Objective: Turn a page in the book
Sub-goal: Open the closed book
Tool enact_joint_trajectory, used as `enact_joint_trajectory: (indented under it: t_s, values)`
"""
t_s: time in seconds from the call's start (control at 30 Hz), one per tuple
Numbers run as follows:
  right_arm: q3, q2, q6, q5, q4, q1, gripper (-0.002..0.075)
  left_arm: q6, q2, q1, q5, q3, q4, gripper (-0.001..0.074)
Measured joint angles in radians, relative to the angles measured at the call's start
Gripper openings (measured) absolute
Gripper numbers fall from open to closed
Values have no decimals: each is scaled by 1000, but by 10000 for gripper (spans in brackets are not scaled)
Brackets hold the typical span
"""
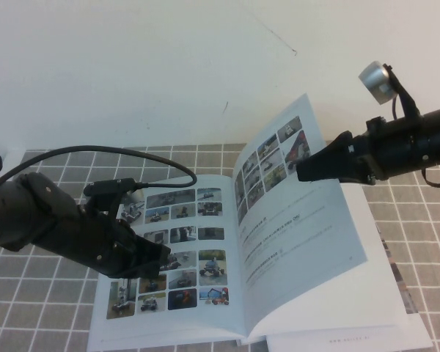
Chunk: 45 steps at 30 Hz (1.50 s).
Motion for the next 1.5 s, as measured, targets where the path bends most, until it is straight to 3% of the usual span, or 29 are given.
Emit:
enact_joint_trajectory:
  t_s: [0.5, 0.73, 0.83, 1.03, 1.3, 1.5]
  values:
    - [-4, 0, 4, 0, -12, 27, 446, 6, 0, 0, 0, 0, 0, -4]
    - [-6, 0, 59, -112, -181, 26, 447, 8, 0, 0, 0, 0, 0, -4]
    - [-6, 0, 176, -177, -291, 14, 447, 8, 0, 0, 0, 0, 0, -4]
    - [-6, 0, 261, -187, -329, -6, 447, 8, 0, 0, 2, 0, 0, -4]
    - [-8, 23, 250, -14, -240, -6, 447, 8, 0, 0, 0, 0, 0, -4]
    - [-8, 15, 105, 69, 13, -6, 447, 8, 0, 0, -2, 0, 0, -4]
